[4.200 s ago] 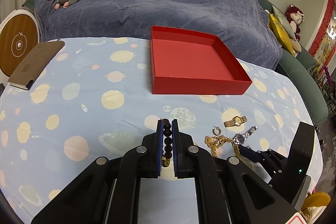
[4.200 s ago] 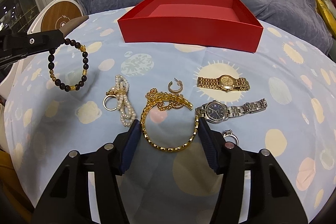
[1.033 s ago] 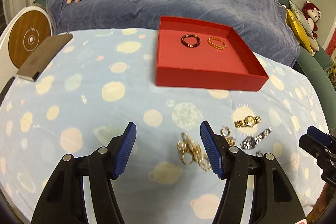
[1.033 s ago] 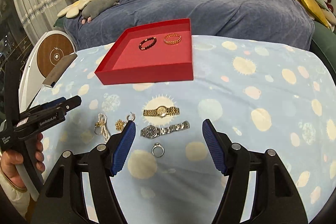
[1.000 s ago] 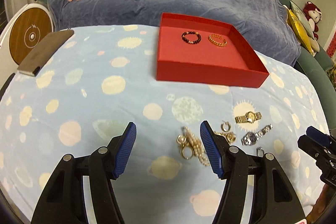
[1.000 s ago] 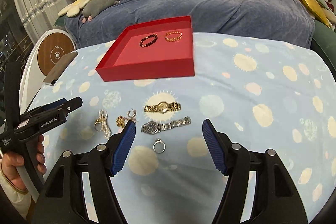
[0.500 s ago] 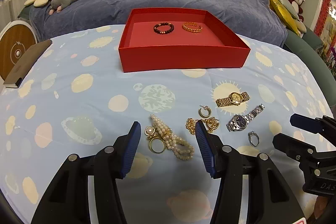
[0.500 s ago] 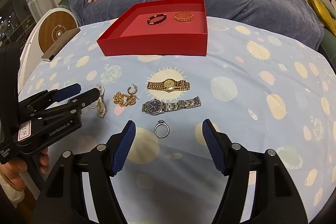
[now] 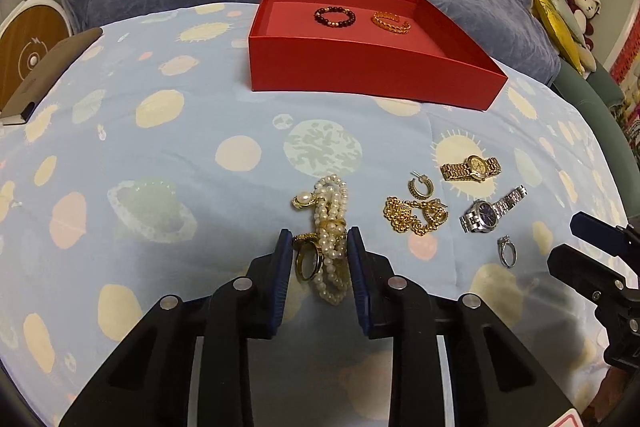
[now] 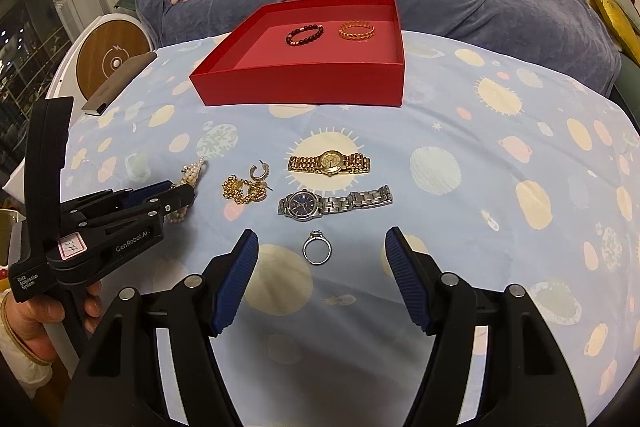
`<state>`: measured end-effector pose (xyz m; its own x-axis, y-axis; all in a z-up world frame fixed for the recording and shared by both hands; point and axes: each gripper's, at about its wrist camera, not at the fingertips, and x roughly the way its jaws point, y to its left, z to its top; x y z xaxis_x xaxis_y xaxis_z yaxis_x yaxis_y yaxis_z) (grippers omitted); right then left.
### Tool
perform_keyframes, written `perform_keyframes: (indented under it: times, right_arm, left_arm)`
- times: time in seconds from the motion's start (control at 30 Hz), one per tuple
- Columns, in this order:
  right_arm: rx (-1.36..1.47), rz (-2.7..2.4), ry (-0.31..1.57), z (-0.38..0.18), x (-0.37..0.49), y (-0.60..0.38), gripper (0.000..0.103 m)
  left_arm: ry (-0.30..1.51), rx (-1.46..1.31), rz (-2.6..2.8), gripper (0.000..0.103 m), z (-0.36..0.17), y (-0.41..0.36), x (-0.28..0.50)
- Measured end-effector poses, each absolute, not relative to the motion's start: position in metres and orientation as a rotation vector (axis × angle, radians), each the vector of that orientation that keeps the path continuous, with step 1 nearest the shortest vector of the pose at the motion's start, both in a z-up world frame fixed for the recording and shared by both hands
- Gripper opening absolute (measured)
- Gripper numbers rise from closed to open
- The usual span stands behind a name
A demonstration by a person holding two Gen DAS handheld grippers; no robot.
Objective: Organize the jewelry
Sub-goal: 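Grasp the pearl necklace with the left gripper and lift it, then grasp the gold chain with the right gripper while the left gripper holds the pearls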
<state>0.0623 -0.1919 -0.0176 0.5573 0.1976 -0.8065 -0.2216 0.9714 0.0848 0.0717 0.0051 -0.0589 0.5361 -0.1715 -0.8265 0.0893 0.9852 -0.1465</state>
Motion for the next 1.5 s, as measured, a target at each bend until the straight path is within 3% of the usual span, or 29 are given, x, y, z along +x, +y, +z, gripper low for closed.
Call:
perform_keyframes:
  times: [0.33, 0.53, 0.7, 0.8, 0.87, 0.93, 1.5]
  right_arm:
    - [-0.026, 0.266, 0.949, -0.017, 0.064, -0.182, 0.064]
    - [-0.020, 0.265, 0.951, -0.016, 0.064, -0.181, 0.064]
    - [-0.020, 0.271, 0.950, -0.016, 0.063, -0.180, 0.064]
    - [-0.020, 0.271, 0.952, -0.016, 0.063, -0.182, 0.064]
    - [-0.019, 0.268, 0.951, -0.016, 0.063, -0.184, 0.064]
    - [-0.016, 0.266, 0.949, -0.015, 0.063, -0.185, 0.064]
    - [-0.030, 0.275, 0.957, -0.020, 0.064, -0.183, 0.063]
  left_arm:
    - [0.982, -0.070, -0.215, 0.025, -0.060, -0.009, 0.082]
    - [0.953, -0.060, -0.205, 0.037, -0.053, -0.009, 0.084]
    - [0.955, -0.029, -0.223, 0.037, -0.054, -0.020, 0.093]
    - [0.978, -0.030, -0.223, 0.021, -0.059, -0.022, 0.097]
    - [0.967, -0.030, -0.216, 0.019, -0.057, -0.021, 0.096]
    - [0.945, -0.021, -0.221, 0.009, -0.052, -0.021, 0.094]
    - [0.814, -0.173, -0.242, 0.008, 0.015, 0.043, 0.070]
